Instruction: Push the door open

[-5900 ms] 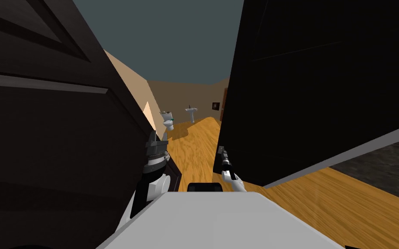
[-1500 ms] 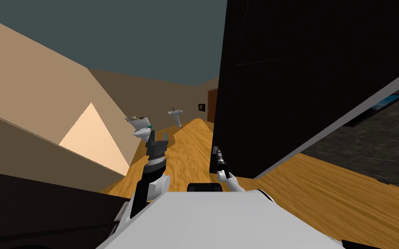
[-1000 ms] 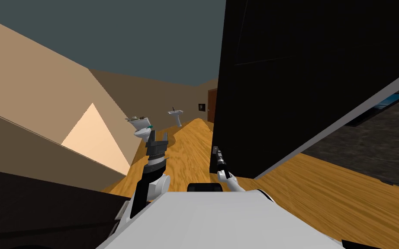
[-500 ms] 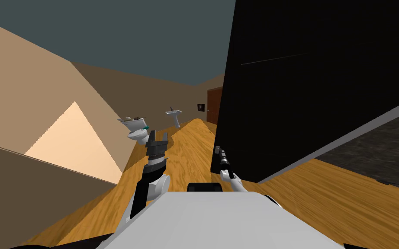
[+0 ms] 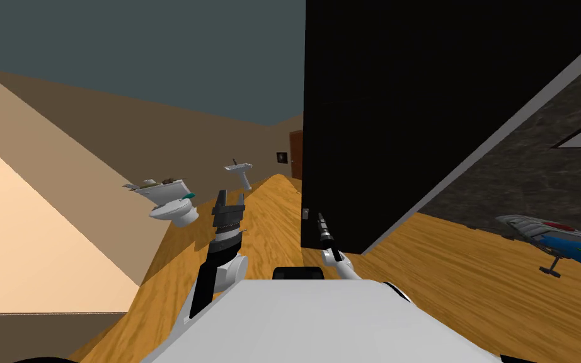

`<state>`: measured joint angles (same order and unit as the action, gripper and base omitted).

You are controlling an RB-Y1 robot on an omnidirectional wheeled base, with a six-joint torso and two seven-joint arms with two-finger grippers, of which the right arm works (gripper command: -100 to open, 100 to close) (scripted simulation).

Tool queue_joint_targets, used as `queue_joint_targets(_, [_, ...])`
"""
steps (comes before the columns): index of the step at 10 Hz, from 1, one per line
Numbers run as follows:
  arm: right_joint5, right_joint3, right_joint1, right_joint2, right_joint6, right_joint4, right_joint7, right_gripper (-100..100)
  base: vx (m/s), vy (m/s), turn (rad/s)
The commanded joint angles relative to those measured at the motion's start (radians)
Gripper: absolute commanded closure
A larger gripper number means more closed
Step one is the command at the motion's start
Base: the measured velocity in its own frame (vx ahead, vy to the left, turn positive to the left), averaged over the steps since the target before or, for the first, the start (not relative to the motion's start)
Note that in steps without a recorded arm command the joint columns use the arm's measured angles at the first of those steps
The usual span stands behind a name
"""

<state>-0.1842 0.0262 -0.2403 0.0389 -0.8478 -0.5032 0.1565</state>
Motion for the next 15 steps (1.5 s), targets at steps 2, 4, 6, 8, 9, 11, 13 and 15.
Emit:
queue_joint_targets(2, [0.008,0.018,0.034,-0.001,0.026,-0.060,-0.003,-100,0.015,-0.004,-0.048])
queue_joint_targets(4, [0.019,0.044,0.043,-0.004,0.030,-0.072,-0.013,-100,0.010,0.002,-0.186])
queue_joint_targets(6, [0.037,0.088,0.058,-0.016,0.038,-0.091,-0.030,-100,-0.003,0.015,-0.312])
queue_joint_targets(8, [0.043,0.105,0.064,-0.024,0.041,-0.098,-0.037,-100,-0.033,0.032,-0.134])
queue_joint_targets(9, [0.043,0.105,0.064,-0.024,0.041,-0.098,-0.037,-100,-0.012,0.009,0.024])
queue_joint_targets(11, [0.061,0.148,0.079,-0.053,0.048,-0.117,-0.054,-100,-0.078,0.057,-0.276])
queue_joint_targets(13, [0.061,0.148,0.079,-0.053,0.048,-0.117,-0.054,-100,-0.072,0.053,-0.011])
queue_joint_targets(15, [0.070,0.172,0.087,-0.076,0.052,-0.128,-0.063,-100,-0.147,0.096,-0.149])
